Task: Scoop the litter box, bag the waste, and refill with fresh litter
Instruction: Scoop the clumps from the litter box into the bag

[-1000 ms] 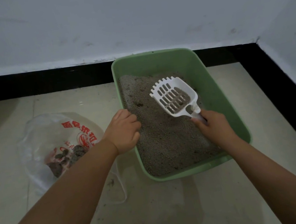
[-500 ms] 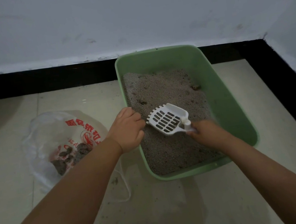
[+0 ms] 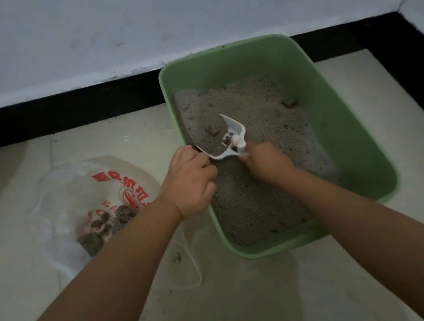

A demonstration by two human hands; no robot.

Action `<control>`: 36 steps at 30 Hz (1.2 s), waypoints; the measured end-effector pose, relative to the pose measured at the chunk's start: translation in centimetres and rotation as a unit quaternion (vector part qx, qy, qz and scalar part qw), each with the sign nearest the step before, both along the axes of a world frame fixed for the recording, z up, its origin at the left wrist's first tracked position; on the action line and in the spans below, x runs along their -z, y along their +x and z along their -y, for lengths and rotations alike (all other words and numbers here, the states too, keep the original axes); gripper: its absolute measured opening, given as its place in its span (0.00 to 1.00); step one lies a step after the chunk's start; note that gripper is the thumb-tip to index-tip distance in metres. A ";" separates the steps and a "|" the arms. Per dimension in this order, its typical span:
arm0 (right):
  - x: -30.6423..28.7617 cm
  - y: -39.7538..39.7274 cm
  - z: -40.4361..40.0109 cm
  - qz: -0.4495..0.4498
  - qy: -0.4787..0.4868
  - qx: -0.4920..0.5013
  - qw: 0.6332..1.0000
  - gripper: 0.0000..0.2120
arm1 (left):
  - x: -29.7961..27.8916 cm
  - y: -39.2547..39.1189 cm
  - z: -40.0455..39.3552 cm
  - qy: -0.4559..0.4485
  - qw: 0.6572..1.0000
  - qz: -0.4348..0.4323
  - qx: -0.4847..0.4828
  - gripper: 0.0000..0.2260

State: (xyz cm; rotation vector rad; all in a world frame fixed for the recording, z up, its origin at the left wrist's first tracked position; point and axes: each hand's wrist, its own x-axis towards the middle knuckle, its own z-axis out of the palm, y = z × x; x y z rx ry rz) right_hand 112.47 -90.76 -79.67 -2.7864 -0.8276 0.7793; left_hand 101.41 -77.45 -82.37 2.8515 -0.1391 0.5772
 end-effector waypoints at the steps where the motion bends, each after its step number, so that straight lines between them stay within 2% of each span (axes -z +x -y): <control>1: 0.4 0.0 -0.2 -0.001 0.021 0.012 1.000 0.15 | 0.1 0.0 0.0 -0.003 1.000 -0.001 0.000 0.13; 6: 1.8 -0.7 -1.0 -0.014 0.107 0.071 0.992 0.14 | 0.1 0.0 -0.1 -0.001 1.000 -0.004 -0.003 0.13; 15: -1.6 0.5 2.7 0.072 0.189 0.093 0.975 0.13 | -0.6 -0.4 0.3 0.015 0.999 -0.034 -0.029 0.14; 19: -3.7 0.3 4.8 0.098 0.178 0.050 0.978 0.07 | -1.4 -0.6 0.6 0.022 0.998 -0.056 -0.035 0.14; 24: -4.7 -0.3 6.6 0.109 0.160 0.024 0.981 0.13 | -2.5 -1.0 1.2 0.037 0.995 -0.089 -0.031 0.14; 29: -5.0 -1.1 7.6 0.103 0.143 0.033 0.984 0.14 | -2.2 -2.1 1.6 0.017 0.996 -0.083 -0.018 0.13; 33: -4.7 -1.5 8.5 0.089 0.125 0.042 0.987 0.14 | -2.4 -2.6 1.9 0.009 0.994 -0.109 0.000 0.13; 35: -4.6 -1.6 8.7 0.087 0.111 0.040 0.989 0.14 | -2.1 -2.8 2.0 -0.037 0.992 -0.117 0.009 0.16; 36: -4.6 -1.8 8.8 0.083 0.105 0.033 0.990 0.13 | -2.5 -3.0 2.3 -0.092 0.987 -0.134 0.006 0.19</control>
